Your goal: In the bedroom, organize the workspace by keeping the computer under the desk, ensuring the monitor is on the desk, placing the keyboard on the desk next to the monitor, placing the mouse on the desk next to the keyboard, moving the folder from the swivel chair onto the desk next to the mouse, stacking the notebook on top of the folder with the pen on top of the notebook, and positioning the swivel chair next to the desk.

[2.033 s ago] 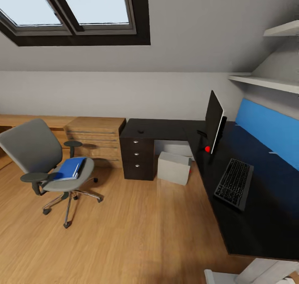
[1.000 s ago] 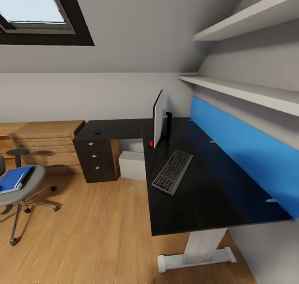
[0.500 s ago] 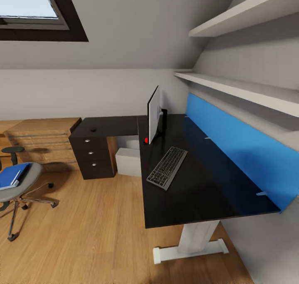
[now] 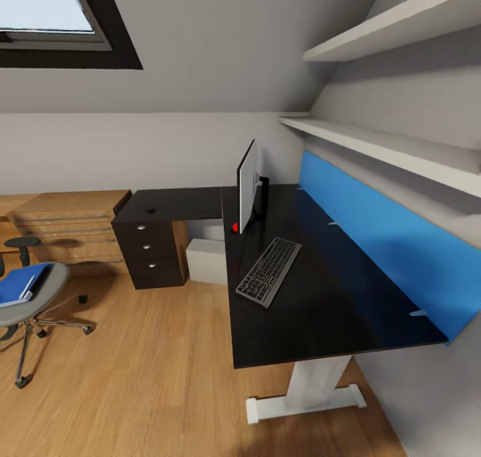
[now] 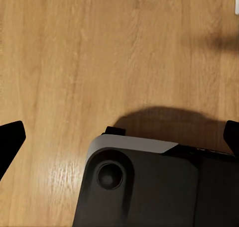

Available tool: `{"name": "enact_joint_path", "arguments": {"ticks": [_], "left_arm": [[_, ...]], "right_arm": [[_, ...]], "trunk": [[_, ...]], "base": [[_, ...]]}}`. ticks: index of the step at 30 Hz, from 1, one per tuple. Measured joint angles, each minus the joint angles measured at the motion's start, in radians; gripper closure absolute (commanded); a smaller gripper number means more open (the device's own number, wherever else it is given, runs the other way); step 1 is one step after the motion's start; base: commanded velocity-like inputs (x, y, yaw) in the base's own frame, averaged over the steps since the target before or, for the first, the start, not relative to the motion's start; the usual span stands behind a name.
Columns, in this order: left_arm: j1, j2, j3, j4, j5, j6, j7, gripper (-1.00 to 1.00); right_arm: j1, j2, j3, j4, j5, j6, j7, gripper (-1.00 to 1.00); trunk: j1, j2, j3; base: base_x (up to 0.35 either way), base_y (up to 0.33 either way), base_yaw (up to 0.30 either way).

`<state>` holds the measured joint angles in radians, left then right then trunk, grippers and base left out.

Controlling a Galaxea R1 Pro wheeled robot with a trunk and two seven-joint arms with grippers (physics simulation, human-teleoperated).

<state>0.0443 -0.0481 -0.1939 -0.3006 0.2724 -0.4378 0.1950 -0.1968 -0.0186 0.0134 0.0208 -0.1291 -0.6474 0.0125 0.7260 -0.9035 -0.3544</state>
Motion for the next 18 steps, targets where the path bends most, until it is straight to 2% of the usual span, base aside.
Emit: {"name": "enact_joint_path", "arguments": {"ticks": [18], "left_arm": [[0.000, 0.000, 0.000, 0.000, 0.001, 0.001, 0.001, -1.00]], "right_arm": [[0.000, 0.000, 0.000, 0.000, 0.000, 0.001, 0.000, -1.00]], "trunk": [[-0.069, 0.126, 0.056]], "base": [[0.000, 0.000, 0.000]]}}
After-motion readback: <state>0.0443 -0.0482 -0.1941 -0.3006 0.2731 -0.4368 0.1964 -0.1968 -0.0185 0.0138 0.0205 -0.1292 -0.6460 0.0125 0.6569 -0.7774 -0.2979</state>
